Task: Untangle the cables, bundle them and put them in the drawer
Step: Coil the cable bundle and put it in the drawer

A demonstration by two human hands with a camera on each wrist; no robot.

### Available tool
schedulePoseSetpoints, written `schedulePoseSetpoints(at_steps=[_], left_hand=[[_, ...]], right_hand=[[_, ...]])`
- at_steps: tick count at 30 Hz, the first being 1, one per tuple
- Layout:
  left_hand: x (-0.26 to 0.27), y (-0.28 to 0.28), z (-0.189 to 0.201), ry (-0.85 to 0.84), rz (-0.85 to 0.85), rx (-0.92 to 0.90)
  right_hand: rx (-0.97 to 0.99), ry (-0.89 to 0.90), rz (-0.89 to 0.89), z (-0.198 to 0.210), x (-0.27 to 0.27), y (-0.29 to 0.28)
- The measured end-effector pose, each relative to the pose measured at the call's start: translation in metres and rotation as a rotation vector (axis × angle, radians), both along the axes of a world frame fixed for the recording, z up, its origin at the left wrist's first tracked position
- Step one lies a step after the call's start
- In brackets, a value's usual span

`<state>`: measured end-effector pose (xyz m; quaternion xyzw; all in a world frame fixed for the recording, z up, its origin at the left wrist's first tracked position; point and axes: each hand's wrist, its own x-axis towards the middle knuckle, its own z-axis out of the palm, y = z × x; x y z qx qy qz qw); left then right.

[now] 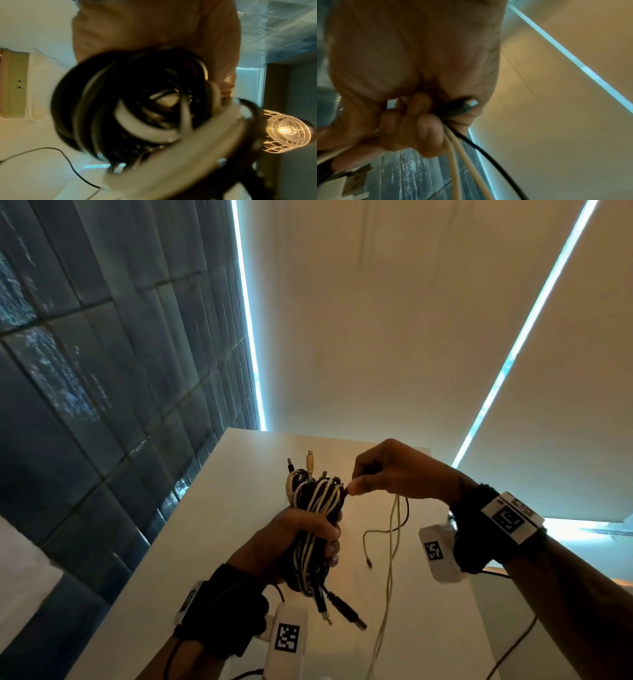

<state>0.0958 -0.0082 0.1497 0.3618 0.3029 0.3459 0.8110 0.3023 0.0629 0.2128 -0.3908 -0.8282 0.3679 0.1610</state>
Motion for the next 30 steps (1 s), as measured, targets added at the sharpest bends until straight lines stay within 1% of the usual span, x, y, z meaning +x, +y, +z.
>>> schedulePoseSetpoints(at_steps=[4,7,10,13,15,16,18,19,21,23,26,30], left_hand=[[-0.005,-0.002,0.0,-0.078,0.06,-0.039],[-0.007,-0.004,-0.001,-0.126,0.116,-0.087],[-0.003,-0.002,-0.003,-0.2,0.148,-0.131],[0.001,0.0,-0.007,-0.191,0.202,-0.134],[0.007,0.002,-0.007,-0.14,0.255,-0.145],[0.013,0.003,-0.006,-0.123,0.296,-0.155],[0.023,0.005,-0.007,-0.133,0.393,-0.171],[0.027,0.005,-0.007,-0.155,0.423,-0.164],[0.034,0.005,-0.007,-0.163,0.444,-0.115],[0.034,0.003,-0.008,-0.128,0.435,-0.061],[0.032,0.001,-0.011,-0.071,0.36,-0.068],[0.027,0.006,-0.015,-0.05,0.463,-0.138]], right_hand=[[-0.281,0.149,-0.044,-0.015,0.019,-0.003],[-0.41,0.257,-0.045,-0.031,0.031,-0.012],[-0.459,0.322,-0.1,-0.045,0.039,-0.022],[-0.476,0.422,-0.233,-0.05,0.038,-0.035],[-0.404,0.504,-0.361,-0.046,0.029,-0.045],[-0.3,0.496,-0.425,-0.043,0.022,-0.05],[0.029,0.34,-0.513,-0.037,0.0,-0.061],[0.177,0.254,-0.51,-0.036,-0.013,-0.067],[0.35,0.115,-0.426,-0.041,-0.039,-0.076],[0.406,-0.029,-0.341,-0.047,-0.054,-0.081],[0.396,-0.191,-0.273,-0.044,-0.056,-0.081],[0.36,-0.28,-0.091,-0.036,-0.059,-0.08]])
